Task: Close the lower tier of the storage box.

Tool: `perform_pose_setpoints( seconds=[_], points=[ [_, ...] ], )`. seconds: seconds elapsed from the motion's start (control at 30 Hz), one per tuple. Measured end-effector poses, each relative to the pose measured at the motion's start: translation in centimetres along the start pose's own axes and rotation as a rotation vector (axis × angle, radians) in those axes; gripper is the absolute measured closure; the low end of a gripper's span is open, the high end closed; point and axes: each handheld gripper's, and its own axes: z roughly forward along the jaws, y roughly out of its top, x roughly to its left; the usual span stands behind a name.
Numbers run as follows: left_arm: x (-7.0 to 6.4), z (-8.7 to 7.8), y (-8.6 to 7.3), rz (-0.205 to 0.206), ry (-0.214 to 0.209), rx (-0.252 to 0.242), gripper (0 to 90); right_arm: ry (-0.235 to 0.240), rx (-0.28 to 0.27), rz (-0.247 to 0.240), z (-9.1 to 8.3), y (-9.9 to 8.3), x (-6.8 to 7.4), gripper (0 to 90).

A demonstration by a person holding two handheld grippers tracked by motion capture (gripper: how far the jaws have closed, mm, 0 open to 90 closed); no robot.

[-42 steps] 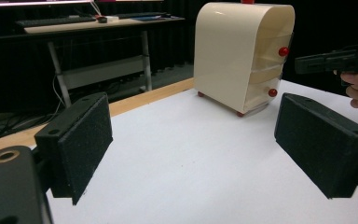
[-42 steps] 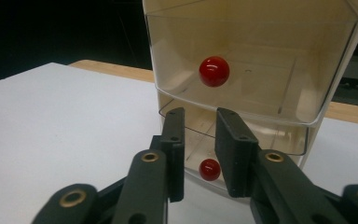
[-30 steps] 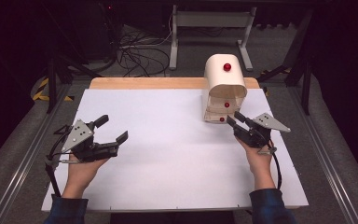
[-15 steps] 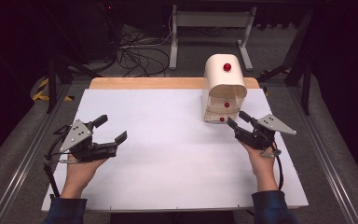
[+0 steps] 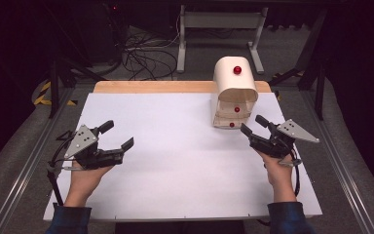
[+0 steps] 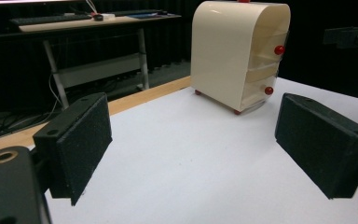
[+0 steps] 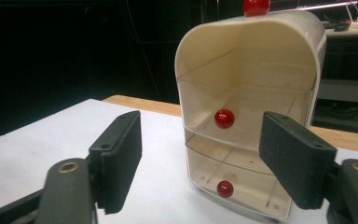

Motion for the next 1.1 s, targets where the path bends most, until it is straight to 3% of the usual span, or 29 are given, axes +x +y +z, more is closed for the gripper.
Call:
perform_pose_setpoints(
  seconds=[0.47,0.8,1.1],
  points=[
    [0.2,0.0,-0.3,0.004,0.008,0.015,11.5,0.03,-0.055,-0.004,-1.9,1.5,0.1,20.3],
    [0.4,-0.3,-0.4,-0.002,0.018,0.015,11.2,0.044,-0.065,0.0,-3.1,2.0,-0.4,13.4],
    [0.6,-0.9,-0.5,-0.009,0.021,0.012,10.0,0.061,-0.079,-0.025,-4.6,2.8,-0.6,5.8]
  ],
)
